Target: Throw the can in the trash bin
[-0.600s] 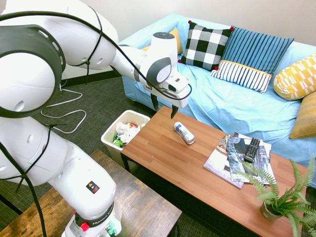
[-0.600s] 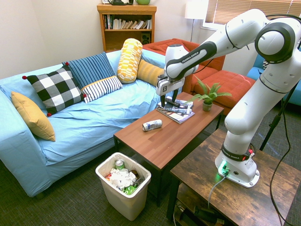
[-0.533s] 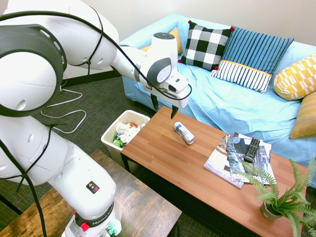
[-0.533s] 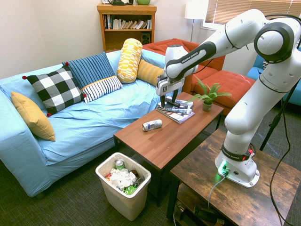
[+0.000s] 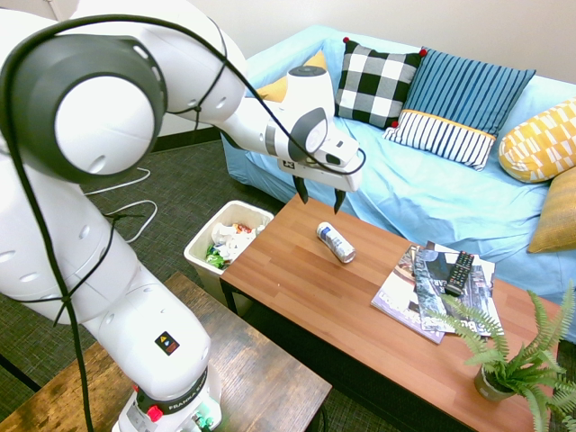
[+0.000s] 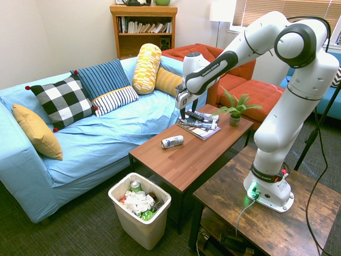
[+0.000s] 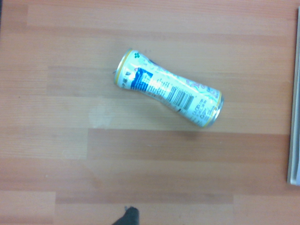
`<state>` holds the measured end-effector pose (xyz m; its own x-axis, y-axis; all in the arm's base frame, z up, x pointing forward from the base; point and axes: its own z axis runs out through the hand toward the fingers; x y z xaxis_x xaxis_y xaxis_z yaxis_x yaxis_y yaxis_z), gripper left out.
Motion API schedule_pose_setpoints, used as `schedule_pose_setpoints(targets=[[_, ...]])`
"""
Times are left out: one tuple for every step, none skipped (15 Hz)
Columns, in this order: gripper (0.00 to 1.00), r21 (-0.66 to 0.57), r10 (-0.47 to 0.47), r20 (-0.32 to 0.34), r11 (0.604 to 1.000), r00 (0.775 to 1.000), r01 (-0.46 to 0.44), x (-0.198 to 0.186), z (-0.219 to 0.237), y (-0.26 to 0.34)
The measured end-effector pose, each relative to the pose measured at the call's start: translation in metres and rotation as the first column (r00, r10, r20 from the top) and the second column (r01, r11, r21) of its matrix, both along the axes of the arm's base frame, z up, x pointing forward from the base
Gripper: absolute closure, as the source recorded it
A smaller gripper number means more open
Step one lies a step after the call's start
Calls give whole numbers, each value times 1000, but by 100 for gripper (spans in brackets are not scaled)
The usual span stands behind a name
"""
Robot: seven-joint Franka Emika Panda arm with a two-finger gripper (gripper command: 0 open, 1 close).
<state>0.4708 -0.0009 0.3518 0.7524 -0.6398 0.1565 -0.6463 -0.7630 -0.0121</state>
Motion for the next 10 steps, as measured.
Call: schedule_pose_setpoints(targets=[[0, 4, 18, 4, 1000, 1000, -19, 9, -11, -5], [0, 4, 38, 8, 999, 999, -38, 18, -25, -9], [0, -4, 62, 7, 998, 998, -62, 26, -39, -12], [0, -18, 88, 6, 996, 996, -88, 34, -54, -14], [0, -35, 115, -2, 993, 993, -115, 39, -67, -16], [0, -48, 133, -19, 990, 991, -133, 43, -79, -18], [0, -58, 144, -29, 988, 989, -146, 54, -89, -18], [0, -62, 148, -29, 987, 989, -149, 55, -89, -18], [0, -66, 159, -32, 985, 987, -161, 56, -91, -15], [0, -71, 180, -32, 981, 983, -182, 57, -95, -10]])
